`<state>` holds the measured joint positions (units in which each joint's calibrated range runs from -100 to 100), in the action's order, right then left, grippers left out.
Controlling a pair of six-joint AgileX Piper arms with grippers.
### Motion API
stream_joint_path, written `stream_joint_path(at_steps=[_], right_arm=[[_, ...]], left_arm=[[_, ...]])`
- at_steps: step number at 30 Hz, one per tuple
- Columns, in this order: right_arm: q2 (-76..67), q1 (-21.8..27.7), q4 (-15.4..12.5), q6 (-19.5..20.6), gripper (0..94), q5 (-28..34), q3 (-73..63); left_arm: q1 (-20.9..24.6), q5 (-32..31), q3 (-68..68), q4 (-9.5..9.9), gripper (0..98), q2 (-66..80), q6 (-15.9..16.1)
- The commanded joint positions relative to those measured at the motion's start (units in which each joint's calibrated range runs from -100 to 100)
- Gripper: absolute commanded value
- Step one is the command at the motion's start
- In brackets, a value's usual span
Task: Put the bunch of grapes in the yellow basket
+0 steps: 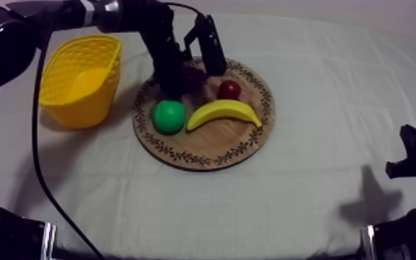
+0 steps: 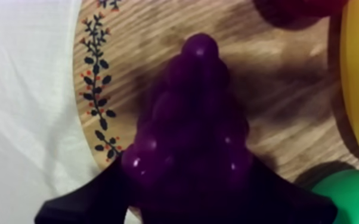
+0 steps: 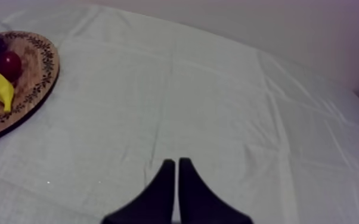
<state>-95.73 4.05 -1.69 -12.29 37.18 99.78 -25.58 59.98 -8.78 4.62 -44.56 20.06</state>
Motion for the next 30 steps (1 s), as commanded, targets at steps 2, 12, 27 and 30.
stream_joint_path(at_steps=[2, 12, 27, 30], right_arm=[[0.0, 0.0, 0.0, 0.0, 0.5, 0.0, 0.0], [0.0, 0.0, 0.0, 0.0, 0.5, 0.0, 0.0], [0.0, 0.0, 0.0, 0.0, 0.5, 0.0, 0.0], [0.0, 0.0, 0.0, 0.0, 0.5, 0.0, 0.0]], left_arm=[[0.0, -1.2, 1.5, 0.14, 46.7, 1.2, -0.2], [0.6, -5.3, 8.2, 0.24, 46.4, 7.4, -0.4], [-2.4, -11.6, 25.6, -0.09, 46.5, 30.4, -1.8], [-3.8, -11.6, 29.3, 0.06, 46.8, 35.6, -3.0]])
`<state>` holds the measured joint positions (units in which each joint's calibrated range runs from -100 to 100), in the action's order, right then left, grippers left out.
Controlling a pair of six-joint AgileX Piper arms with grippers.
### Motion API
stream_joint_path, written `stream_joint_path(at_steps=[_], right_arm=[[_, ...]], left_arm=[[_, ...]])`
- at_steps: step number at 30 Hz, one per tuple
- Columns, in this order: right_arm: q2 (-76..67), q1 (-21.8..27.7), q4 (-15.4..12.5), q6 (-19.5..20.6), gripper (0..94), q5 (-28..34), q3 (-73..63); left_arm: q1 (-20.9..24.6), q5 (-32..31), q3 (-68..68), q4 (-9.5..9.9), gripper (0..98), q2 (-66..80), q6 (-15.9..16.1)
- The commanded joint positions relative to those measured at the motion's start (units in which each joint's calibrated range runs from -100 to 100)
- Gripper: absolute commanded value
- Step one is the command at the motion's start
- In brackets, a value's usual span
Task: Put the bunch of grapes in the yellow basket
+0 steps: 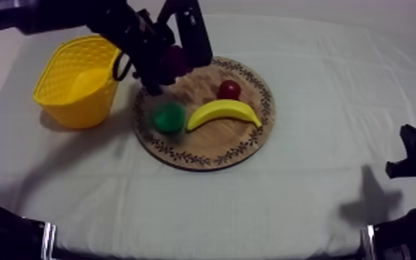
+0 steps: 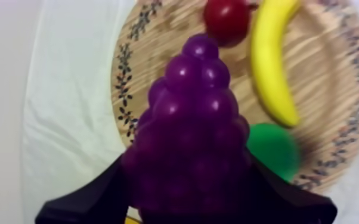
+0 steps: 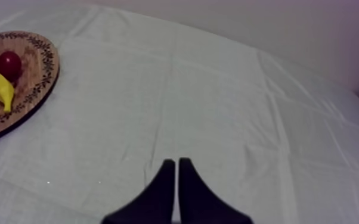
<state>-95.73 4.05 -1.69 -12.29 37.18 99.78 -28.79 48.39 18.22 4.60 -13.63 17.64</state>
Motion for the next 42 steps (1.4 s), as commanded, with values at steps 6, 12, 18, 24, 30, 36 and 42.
stream_joint_path(at_steps=[6, 12, 18, 24, 30, 36, 42], right_arm=[[0.0, 0.0, 0.0, 0.0, 0.5, 0.0, 0.0], [0.0, 0.0, 0.0, 0.0, 0.5, 0.0, 0.0], [0.0, 0.0, 0.0, 0.0, 0.5, 0.0, 0.0], [0.0, 0.0, 0.0, 0.0, 0.5, 0.0, 0.0], [0.0, 0.0, 0.0, 0.0, 0.5, 0.0, 0.0], [0.0, 0.0, 0.0, 0.0, 0.5, 0.0, 0.0], [0.0, 0.0, 0.0, 0.0, 0.5, 0.0, 0.0]], left_arm=[[-3.6, 0.3, 9.6, -0.05, 47.4, 13.8, -3.3], [-7.6, 0.4, 13.6, -0.14, 47.8, 21.1, -5.9], [-8.5, 0.2, 11.9, -0.22, 47.7, 26.6, -7.0], [-5.0, 0.4, 8.7, -0.43, 47.3, 30.6, -6.6], [2.6, 1.1, 6.8, -3.30, 48.3, 33.3, -3.4], [10.8, 1.7, 8.7, -6.09, 48.5, 34.0, -1.0], [16.5, 1.7, 13.4, -7.52, 48.4, 33.4, -0.1]])
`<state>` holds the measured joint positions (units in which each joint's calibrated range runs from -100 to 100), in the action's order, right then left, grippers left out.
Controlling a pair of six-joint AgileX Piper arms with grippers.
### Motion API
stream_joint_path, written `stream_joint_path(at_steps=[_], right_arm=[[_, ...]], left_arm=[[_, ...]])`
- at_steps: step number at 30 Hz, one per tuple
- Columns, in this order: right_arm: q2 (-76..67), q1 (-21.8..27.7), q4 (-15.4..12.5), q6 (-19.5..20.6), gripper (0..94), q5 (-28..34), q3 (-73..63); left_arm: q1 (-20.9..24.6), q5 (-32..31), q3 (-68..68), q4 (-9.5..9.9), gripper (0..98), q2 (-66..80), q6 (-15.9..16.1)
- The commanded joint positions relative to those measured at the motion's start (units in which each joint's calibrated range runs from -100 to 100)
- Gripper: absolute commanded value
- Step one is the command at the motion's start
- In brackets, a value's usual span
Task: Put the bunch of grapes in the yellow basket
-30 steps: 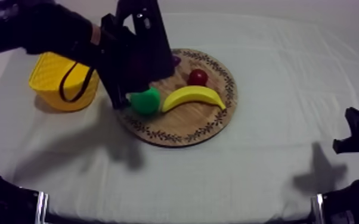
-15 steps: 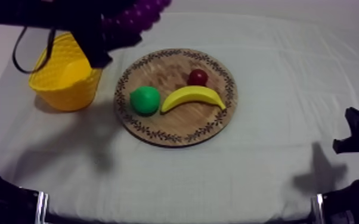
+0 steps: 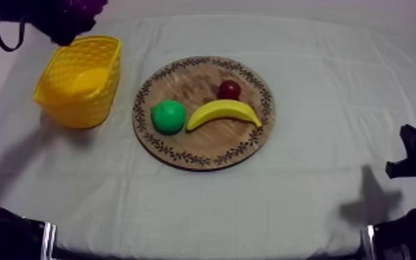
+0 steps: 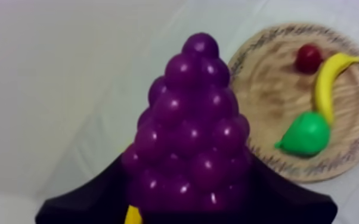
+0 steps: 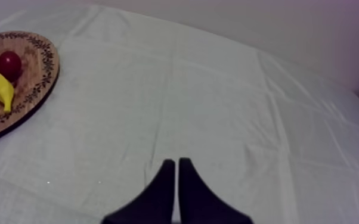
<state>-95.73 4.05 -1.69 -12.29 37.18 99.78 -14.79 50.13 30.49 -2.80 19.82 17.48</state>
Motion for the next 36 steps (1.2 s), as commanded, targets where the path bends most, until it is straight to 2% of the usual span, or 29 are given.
stream_joint_path(at_steps=[1, 11, 20, 28, 36], right_arm=[[0.0, 0.0, 0.0, 0.0, 0.5, 0.0, 0.0], [0.0, 0.0, 0.0, 0.0, 0.5, 0.0, 0.0], [0.0, 0.0, 0.0, 0.0, 0.5, 0.0, 0.0], [0.0, 0.0, 0.0, 0.0, 0.5, 0.0, 0.0], [0.0, 0.0, 0.0, 0.0, 0.5, 0.0, 0.0]], left_arm=[[3.1, -0.1, 1.9, -0.23, 48.4, -0.2, -0.1], [4.7, -0.2, 7.2, -0.39, 49.2, -3.2, -3.3], [5.2, 1.1, 6.3, -0.44, 49.7, -7.4, -10.1], [6.9, 5.5, 2.0, -0.30, 48.4, -14.0, -15.4], [7.8, 9.1, -1.9, 2.08, 48.5, -21.8, -18.6]])
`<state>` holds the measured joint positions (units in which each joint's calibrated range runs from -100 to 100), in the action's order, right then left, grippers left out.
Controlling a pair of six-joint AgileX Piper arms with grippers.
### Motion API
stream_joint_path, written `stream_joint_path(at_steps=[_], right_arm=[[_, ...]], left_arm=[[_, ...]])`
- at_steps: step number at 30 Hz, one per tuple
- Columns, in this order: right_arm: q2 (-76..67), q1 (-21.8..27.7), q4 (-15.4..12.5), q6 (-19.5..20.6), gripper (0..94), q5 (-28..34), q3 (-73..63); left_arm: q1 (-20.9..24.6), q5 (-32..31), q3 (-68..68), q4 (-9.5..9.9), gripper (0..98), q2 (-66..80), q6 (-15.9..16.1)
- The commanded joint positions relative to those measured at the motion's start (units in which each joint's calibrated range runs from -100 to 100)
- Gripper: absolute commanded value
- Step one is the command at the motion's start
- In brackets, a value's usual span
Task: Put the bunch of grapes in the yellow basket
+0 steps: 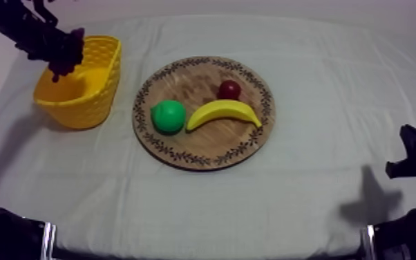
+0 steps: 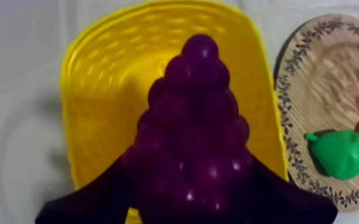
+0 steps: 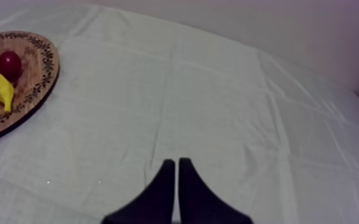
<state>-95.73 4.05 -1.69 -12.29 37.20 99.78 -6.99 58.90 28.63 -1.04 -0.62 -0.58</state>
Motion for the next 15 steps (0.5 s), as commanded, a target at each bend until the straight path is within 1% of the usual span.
stream_joint_path(at_steps=[1, 10, 15], right_arm=[[0.0, 0.0, 0.0, 0.0, 0.5, 0.0, 0.0], [0.0, 0.0, 0.0, 0.0, 0.5, 0.0, 0.0], [0.0, 0.0, 0.0, 0.0, 0.5, 0.0, 0.0]], left_arm=[[0.1, 0.4, 0.0, 0.62, 48.5, -2.1, -0.8], [-0.7, 0.3, 1.5, 3.60, 48.1, -6.3, -3.9], [-1.6, 0.0, 1.7, 4.17, 47.9, -7.4, -4.8]])
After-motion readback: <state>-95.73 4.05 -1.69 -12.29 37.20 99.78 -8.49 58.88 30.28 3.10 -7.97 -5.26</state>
